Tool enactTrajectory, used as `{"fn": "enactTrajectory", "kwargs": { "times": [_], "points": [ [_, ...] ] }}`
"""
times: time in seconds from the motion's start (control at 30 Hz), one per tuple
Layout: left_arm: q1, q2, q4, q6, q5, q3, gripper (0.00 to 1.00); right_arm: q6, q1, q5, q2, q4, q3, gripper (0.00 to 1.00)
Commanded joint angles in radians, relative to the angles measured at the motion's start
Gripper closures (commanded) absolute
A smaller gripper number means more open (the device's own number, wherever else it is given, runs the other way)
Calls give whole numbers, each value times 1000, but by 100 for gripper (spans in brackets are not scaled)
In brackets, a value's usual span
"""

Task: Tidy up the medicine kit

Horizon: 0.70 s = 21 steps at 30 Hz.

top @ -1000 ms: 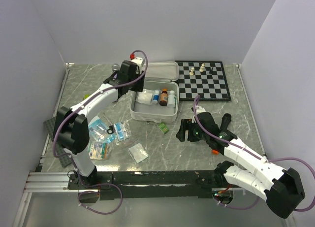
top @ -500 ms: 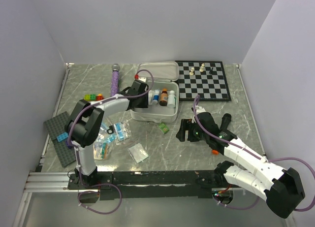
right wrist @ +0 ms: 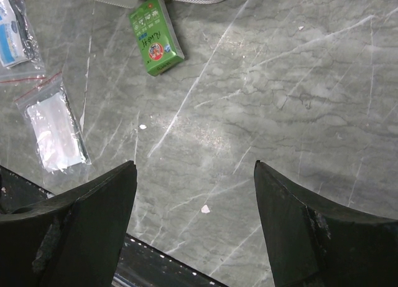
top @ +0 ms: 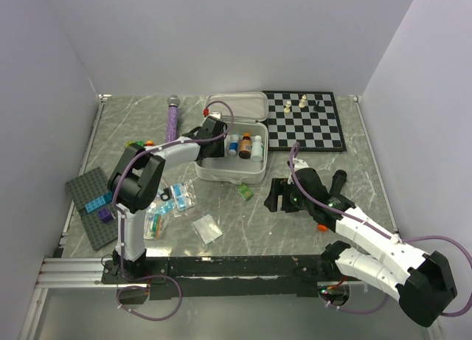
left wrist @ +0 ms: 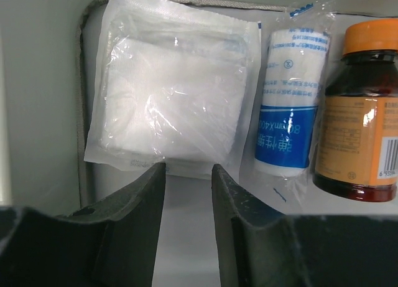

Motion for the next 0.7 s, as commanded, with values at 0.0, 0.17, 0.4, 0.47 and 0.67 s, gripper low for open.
{"fn": "enactTrajectory", "kwargs": {
  "times": [0.0, 0.17, 0.4, 0.47, 0.67],
  "points": [
    [1, -75, 14, -12, -44, 0, 58, -7, 5, 23, -8, -12, 46, 18],
    [1, -242, 11, -12, -67, -70, 52, -5, 5, 20, -9, -9, 51, 17],
    [-60, -515, -50, -56, -159, -133, 48, -7, 5, 18, -15, -8, 54, 17],
    [-92, -586, -101, -116, -225, -175, 49, -10, 5, 17, -15, -3, 43, 18],
    [-149, -846, -297, -462, -345, -426, 48, -11, 8, -9, -11, 20, -6, 18]
  ]
}}
